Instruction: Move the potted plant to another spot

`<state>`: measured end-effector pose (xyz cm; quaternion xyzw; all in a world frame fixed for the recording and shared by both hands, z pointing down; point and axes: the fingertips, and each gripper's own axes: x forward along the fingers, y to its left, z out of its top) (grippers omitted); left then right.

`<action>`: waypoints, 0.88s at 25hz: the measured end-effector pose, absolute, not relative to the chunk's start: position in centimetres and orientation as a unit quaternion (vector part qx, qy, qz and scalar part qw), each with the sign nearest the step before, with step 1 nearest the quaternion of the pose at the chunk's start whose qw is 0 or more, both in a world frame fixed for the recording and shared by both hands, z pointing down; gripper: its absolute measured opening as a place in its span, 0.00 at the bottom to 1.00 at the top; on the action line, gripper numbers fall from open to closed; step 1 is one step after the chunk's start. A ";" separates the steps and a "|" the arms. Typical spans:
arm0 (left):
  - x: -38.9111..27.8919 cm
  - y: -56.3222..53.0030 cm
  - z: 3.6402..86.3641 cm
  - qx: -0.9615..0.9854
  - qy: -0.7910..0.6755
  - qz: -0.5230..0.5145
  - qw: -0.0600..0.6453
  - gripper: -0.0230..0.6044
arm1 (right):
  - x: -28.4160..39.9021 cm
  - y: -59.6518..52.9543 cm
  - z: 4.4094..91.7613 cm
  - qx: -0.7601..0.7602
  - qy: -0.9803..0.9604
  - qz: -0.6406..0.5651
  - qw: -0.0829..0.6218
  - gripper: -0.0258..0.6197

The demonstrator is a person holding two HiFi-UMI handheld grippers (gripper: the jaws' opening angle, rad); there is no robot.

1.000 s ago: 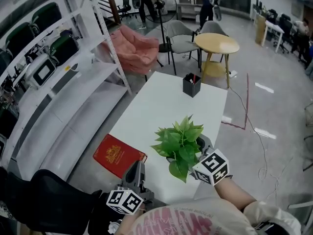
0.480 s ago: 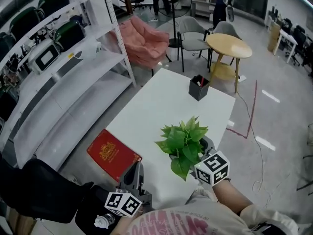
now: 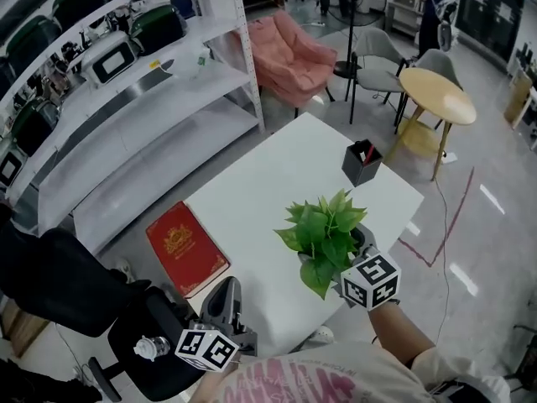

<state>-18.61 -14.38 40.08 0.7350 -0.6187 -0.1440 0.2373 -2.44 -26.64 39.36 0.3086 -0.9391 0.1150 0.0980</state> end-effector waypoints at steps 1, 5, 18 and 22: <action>-17.8 -14.7 40.0 0.729 -0.626 -0.143 0.236 0.08 | -1.6 -27.2 39.2 0.304 -0.941 0.114 0.098 0.89; -16.0 -15.8 40.0 0.717 -0.636 -0.166 0.231 0.08 | 0.4 -28.7 39.1 0.294 -0.945 0.107 0.097 0.89; -9.3 -21.8 39.7 0.719 -0.634 -0.185 0.216 0.08 | 7.8 -33.4 39.3 0.294 -0.945 0.099 0.103 0.89; -7.7 -23.0 39.1 0.726 -0.629 -0.178 0.213 0.08 | 9.4 -34.2 38.6 0.300 -0.944 0.096 0.097 0.89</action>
